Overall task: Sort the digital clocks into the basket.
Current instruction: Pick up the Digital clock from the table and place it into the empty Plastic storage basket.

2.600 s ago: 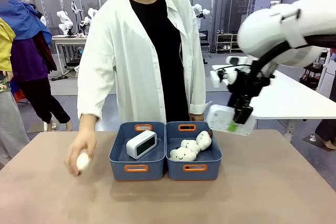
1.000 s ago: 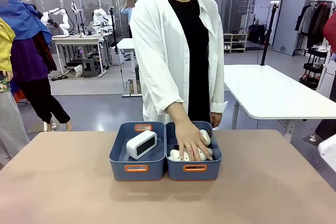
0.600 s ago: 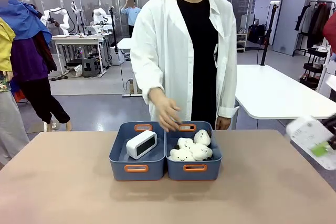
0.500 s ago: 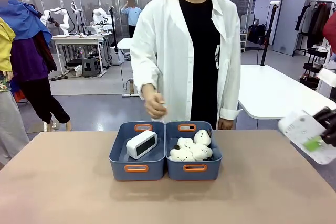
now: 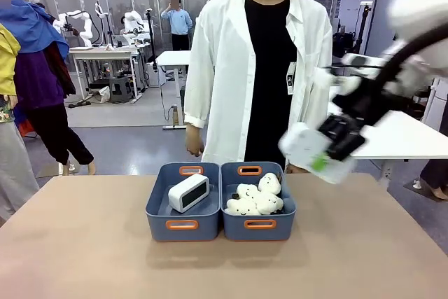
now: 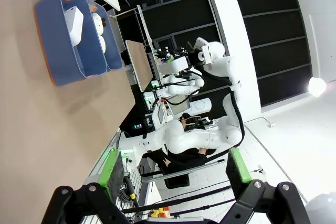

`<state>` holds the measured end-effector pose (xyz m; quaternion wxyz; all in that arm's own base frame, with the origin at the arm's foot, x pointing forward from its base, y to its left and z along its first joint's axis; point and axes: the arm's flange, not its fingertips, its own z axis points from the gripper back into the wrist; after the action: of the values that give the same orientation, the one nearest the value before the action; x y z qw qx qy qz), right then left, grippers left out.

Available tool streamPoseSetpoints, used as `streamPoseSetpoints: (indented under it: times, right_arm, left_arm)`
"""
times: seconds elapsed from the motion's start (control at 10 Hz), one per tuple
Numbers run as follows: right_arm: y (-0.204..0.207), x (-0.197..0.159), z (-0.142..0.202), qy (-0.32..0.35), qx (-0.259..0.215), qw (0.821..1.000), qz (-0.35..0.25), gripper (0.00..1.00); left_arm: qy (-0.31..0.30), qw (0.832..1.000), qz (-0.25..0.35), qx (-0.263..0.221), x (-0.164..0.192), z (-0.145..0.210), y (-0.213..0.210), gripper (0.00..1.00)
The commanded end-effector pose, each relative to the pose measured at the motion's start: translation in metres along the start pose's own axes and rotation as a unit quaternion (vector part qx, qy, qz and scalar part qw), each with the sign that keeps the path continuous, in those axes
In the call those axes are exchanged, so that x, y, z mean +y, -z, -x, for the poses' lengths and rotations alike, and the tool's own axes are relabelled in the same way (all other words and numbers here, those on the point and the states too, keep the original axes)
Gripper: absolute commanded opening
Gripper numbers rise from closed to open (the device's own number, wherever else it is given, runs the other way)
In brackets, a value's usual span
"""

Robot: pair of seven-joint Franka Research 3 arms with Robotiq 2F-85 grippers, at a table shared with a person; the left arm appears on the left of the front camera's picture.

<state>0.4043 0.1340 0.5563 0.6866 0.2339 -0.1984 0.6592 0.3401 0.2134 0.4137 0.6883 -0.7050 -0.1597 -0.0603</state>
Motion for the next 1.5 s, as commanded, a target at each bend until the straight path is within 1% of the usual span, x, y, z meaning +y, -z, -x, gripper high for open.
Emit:
streamPoseSetpoints:
  times: [0.0, 0.1, 0.2, 0.3, 0.6, 0.7, 0.8, 0.9, 1.0, 1.1, 1.2, 1.4]
  right_arm:
    - [0.028, -0.049, -0.077, 0.007, 0.053, 0.999, 0.008, 0.52]
    - [0.047, -0.063, -0.104, -0.011, 0.068, 0.997, -0.019, 0.52]
    - [0.086, -0.082, -0.139, -0.031, 0.101, 0.994, -0.028, 0.52]
    - [0.119, -0.092, -0.161, -0.062, 0.14, 0.988, -0.031, 0.52]
    - [0.189, -0.101, -0.199, -0.134, 0.2, 0.97, -0.046, 0.52]
    - [0.205, -0.103, -0.207, -0.15, 0.195, 0.968, -0.057, 0.52]
    - [0.226, -0.103, -0.209, -0.175, 0.201, 0.962, -0.048, 0.52]
    - [0.249, -0.105, -0.207, -0.203, 0.22, 0.953, -0.053, 0.52]
    - [0.265, -0.109, -0.203, -0.219, 0.225, 0.948, -0.058, 0.52]
    - [0.279, -0.113, -0.201, -0.225, 0.224, 0.946, -0.061, 0.52]
    - [0.293, -0.115, -0.197, -0.244, 0.237, 0.939, -0.06, 0.52]
    - [0.316, -0.128, -0.185, -0.245, 0.252, 0.934, -0.068, 0.52]
  left_arm:
    - [0.002, 1.0, -0.005, 0.003, -0.004, 0.004, -0.001, 1.0]
    - [0.002, 1.0, -0.005, 0.003, -0.004, 0.004, -0.001, 1.0]
    - [0.002, 1.0, -0.005, 0.003, -0.004, 0.004, -0.001, 1.0]
    - [0.002, 1.0, -0.005, 0.003, -0.004, 0.004, -0.001, 1.0]
    - [0.002, 1.0, -0.005, 0.003, -0.004, 0.004, -0.001, 1.0]
    - [0.002, 1.0, -0.005, 0.003, -0.004, 0.004, -0.001, 1.0]
    - [0.002, 1.0, -0.005, 0.003, -0.004, 0.004, -0.001, 1.0]
    - [0.002, 1.0, -0.005, 0.003, -0.004, 0.004, -0.001, 1.0]
    - [0.002, 1.0, -0.005, 0.003, -0.004, 0.004, -0.001, 1.0]
    - [0.002, 1.0, -0.005, 0.003, -0.004, 0.004, -0.001, 1.0]
    - [0.002, 1.0, -0.005, 0.003, -0.004, 0.004, -0.001, 1.0]
    - [0.002, 1.0, -0.005, 0.003, -0.004, 0.004, -0.001, 1.0]
